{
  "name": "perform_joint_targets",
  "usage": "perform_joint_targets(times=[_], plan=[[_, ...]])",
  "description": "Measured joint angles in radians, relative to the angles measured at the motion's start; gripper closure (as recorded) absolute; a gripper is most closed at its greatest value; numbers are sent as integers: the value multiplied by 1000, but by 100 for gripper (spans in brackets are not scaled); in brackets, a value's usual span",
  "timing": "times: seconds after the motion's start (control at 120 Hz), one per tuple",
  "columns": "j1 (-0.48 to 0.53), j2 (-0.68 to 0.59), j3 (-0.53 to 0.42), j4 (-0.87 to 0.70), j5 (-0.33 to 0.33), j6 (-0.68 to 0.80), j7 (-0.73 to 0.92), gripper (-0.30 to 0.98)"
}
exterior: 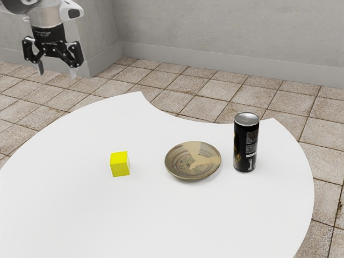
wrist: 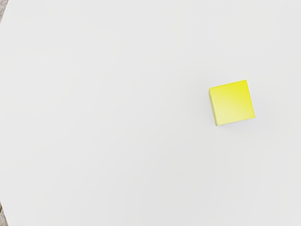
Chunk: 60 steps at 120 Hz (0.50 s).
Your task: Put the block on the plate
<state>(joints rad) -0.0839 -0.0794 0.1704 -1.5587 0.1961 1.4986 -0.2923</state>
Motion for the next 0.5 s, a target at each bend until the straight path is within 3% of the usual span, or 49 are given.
perform_joint_targets(times=[0.333, 0.5], plan=[[-7, 47, -31, -84, -10, 67, -31, 0], [-17, 84, -31, -299, -99, 236, -89, 0]])
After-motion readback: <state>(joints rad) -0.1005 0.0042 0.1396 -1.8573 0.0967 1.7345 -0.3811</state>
